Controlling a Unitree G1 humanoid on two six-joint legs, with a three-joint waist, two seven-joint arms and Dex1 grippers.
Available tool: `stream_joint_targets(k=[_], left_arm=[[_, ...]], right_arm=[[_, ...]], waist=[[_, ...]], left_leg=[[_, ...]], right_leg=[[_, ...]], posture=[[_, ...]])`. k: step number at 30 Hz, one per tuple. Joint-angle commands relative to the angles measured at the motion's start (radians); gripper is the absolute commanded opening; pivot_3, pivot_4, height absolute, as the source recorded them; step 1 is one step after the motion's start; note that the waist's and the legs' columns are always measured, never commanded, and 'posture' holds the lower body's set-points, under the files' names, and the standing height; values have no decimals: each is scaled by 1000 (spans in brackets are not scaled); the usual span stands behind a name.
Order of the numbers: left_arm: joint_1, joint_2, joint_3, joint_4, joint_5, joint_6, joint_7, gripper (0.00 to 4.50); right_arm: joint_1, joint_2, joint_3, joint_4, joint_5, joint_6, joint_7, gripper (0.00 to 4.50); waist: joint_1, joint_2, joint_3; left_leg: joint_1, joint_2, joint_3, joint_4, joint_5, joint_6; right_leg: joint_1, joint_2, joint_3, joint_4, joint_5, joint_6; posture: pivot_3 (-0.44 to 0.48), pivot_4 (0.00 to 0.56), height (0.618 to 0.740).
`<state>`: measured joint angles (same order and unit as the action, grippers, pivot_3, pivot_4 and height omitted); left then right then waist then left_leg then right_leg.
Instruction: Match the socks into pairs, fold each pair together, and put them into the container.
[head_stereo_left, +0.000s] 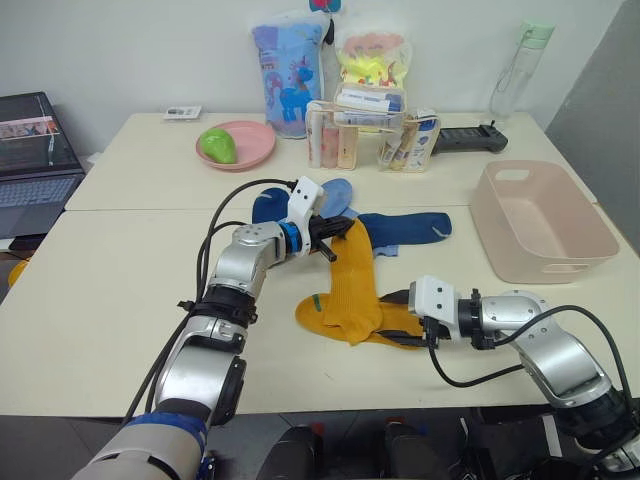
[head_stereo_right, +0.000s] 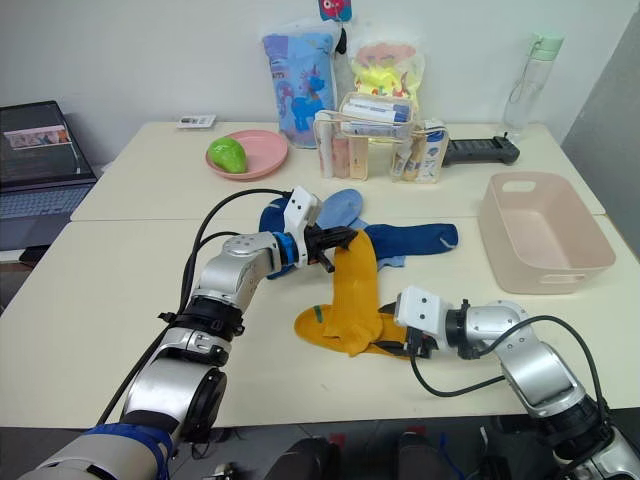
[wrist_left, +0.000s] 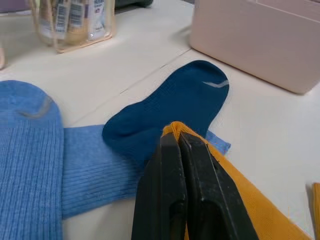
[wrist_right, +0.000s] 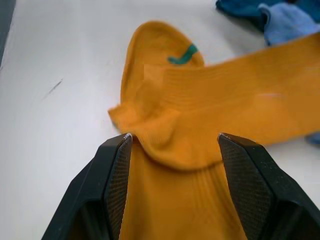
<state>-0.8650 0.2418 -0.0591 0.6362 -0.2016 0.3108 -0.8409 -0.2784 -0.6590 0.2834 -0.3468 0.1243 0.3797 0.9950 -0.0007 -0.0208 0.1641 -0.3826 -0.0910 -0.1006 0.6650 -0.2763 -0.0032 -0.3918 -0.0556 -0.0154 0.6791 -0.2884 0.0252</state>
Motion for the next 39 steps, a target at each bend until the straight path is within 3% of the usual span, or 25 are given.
stream_joint_targets(k=[1, 6, 8, 16, 21, 26, 31, 35, 39], left_arm=[[-26, 0, 10, -9, -2, -27, -9, 19], [-22, 4, 3, -17, 2, -24, -19, 19], [-19, 6, 4, -20, 2, -22, -22, 0], [-3, 16, 3, -36, 2, -13, -33, 0], [45, 50, 5, -106, -7, 32, -47, 0], [175, 92, 26, -339, -62, 195, -31, 0], [359, 44, 44, -574, -126, 318, 67, 0], [414, 6, 41, -629, -128, 339, 141, 0], [429, 2, 52, -634, -119, 313, 187, 0]], right_arm=[[-12, 7, 47, 6, -39, -46, -1, 2943], [-43, 26, 92, 59, -86, -98, -1, 2943], [-54, 29, 94, 80, -96, -116, -1, 2570], [-66, 39, 70, 121, -88, -143, 10, 21], [-54, -21, 30, 85, -80, -150, 33, 21], [-33, -128, -74, 112, -60, -215, 46, 21], [-64, -116, -64, 208, -56, -287, 78, 21], [-90, -88, -56, 287, -69, -331, 83, 21], [-85, -98, -88, 304, -51, -341, 81, 946]], waist=[[0, 0, 0], [-1, 0, 0], [-1, 0, 0], [-1, 0, 0], [-2, 0, 0], [-2, 0, 0], [-2, 0, 0], [0, 0, 0], [1, 0, 0]], left_leg=[[0, 0, 0, 0, 0, 0], [0, 0, 0, 0, 0, 0], [0, 0, 0, 0, 0, 0], [0, 0, 0, 0, 0, 0], [0, 0, 0, 0, 0, 0], [0, 0, 0, 0, 0, 0], [1, 0, 1, 0, 0, 0], [2, 0, 1, 0, 0, 0], [1, 0, 1, 1, 0, 0]], right_leg=[[0, 0, 0, 0, 0, 0], [0, 0, 0, 0, 0, 0], [0, 0, 0, 0, 0, 0], [0, 0, 0, 0, 0, 0], [-1, 0, 0, 1, 0, 0], [-1, 0, 1, 0, 0, 0], [1, 0, 1, 1, 0, 0], [1, 0, 1, 1, 0, 0], [1, 0, 1, 0, 0, 0]], posture=[[0, 150, 740], [0, 150, 740], [0, 150, 740], [0, 150, 740], [0, 150, 740], [0, 150, 740], [0, 150, 740], [0, 150, 740], [0, 150, 740]])
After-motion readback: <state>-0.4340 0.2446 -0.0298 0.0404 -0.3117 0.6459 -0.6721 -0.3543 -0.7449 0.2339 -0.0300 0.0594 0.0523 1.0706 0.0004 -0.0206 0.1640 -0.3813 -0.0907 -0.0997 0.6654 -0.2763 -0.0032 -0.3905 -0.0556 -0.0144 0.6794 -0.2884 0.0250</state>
